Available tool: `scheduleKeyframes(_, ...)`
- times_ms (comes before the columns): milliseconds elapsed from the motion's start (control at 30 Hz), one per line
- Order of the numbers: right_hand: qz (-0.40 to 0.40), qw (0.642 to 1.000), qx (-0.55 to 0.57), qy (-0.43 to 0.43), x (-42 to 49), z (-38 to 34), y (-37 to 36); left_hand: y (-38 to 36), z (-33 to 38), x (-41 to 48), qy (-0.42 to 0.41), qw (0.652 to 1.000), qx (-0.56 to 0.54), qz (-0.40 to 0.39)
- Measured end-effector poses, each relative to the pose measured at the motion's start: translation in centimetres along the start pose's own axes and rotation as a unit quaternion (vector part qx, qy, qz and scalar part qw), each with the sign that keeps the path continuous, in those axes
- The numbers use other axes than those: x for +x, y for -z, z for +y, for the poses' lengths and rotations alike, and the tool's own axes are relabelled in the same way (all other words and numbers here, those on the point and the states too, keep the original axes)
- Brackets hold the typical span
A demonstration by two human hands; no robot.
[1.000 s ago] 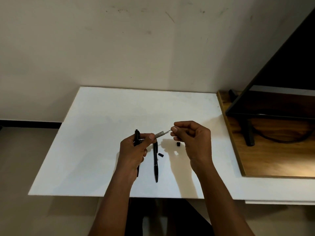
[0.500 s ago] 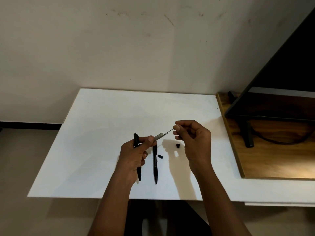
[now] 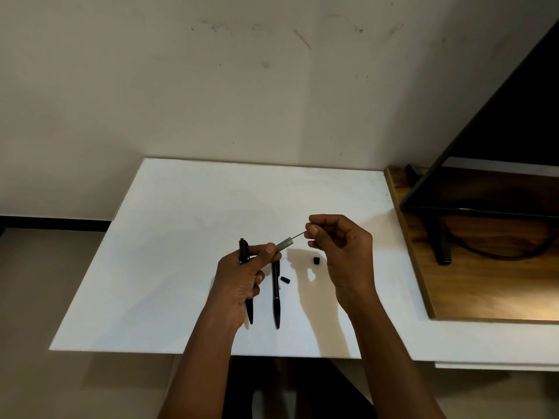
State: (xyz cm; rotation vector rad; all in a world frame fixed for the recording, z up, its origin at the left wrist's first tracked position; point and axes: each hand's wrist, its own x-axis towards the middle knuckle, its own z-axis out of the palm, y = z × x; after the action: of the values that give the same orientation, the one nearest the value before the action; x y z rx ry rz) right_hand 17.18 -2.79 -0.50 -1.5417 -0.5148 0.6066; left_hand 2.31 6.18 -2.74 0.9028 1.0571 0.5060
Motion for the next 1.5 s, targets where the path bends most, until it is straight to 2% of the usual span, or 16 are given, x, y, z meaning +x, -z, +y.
scheduleKeyframes(600,0.035,0.999,-0.007,0.019,0.1,-0.1,0.0,-0.2,0.0,0.0,0.017,1.000,-0.012,0.000)
scheduleKeyframes(867,0.024,0.999,0.003,0.023,0.0,0.0,-0.9,-0.3,-0.2,0.1,0.023,1.000,-0.014,-0.012)
scheduleKeyframes(1133,0.035,0.999,0.018,0.003,0.0,0.0,-0.7,-0.2,-0.1,0.1,0.026,0.999,-0.021,-0.007)
scheduleKeyframes(1233,0.012,0.999,-0.009,-0.036,-0.2,0.1,-0.4,-0.3,0.0,0.0,0.018,1.000,-0.022,-0.001)
scheduleKeyframes(1367,-0.059,0.993,-0.031,-0.098,-0.3,0.2,0.1,-0.5,0.0,-0.4,-0.015,1.000,0.001,0.021)
scheduleKeyframes(1500,-0.119,0.980,0.012,-0.156,-0.5,0.5,0.0,-0.6,0.4,-0.7,-0.116,0.985,0.099,0.080)
